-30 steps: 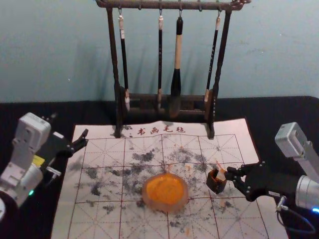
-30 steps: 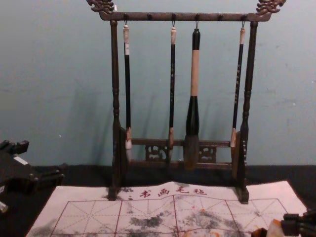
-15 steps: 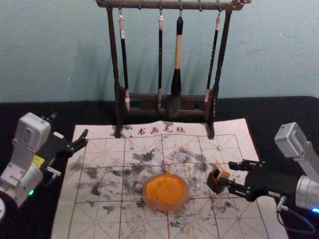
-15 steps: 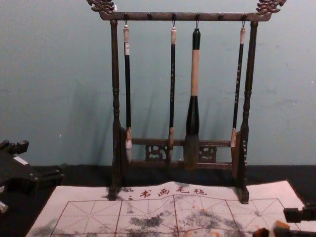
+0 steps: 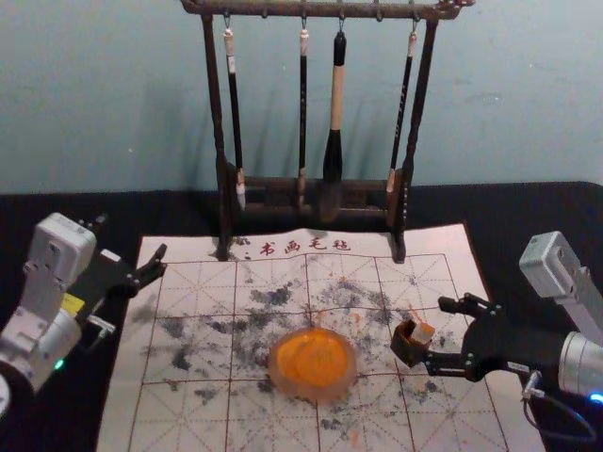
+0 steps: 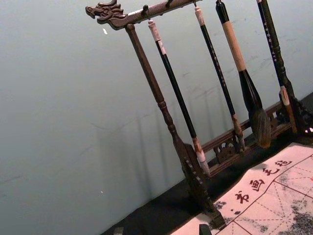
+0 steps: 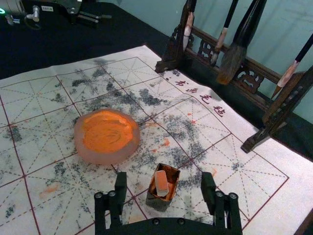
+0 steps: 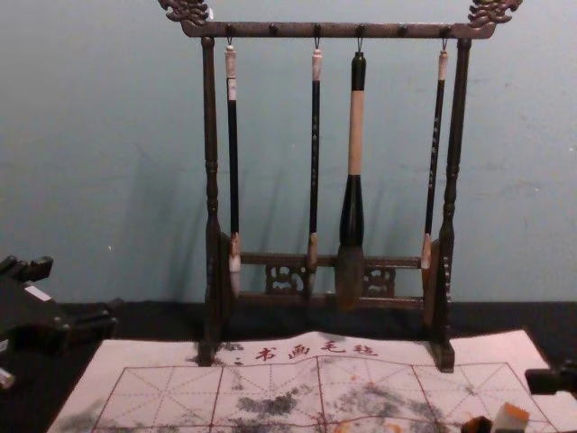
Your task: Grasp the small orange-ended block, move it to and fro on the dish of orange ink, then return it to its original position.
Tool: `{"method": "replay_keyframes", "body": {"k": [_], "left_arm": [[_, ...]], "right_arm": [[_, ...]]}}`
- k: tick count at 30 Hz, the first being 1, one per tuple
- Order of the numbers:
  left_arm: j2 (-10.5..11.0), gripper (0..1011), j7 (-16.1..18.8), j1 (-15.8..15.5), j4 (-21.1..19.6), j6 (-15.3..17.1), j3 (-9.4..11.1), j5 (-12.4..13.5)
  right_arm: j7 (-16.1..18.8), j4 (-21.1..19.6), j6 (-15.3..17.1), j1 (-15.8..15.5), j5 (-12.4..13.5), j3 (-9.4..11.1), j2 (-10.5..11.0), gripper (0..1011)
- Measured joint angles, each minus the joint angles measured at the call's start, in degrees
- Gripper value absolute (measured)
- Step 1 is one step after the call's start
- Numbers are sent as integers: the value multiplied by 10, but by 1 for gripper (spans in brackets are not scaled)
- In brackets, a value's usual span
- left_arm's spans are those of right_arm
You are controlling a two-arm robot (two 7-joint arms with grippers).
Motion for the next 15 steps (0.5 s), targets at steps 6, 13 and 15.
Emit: {"method": "replay_keyframes", "body": {"k": [6, 13, 15], "left_arm": [[0, 1001, 0, 0, 0, 0, 0, 0], [0, 1001, 0, 0, 0, 0, 0, 0], [0, 1001, 0, 0, 0, 0, 0, 0]], "right_arm": [[0, 0, 0, 0, 0, 0, 0, 1003], [-25, -8, -20, -10, -7, 9, -8, 1003], [-36, -12, -29, -15, -8, 16, -14, 1003]]}}
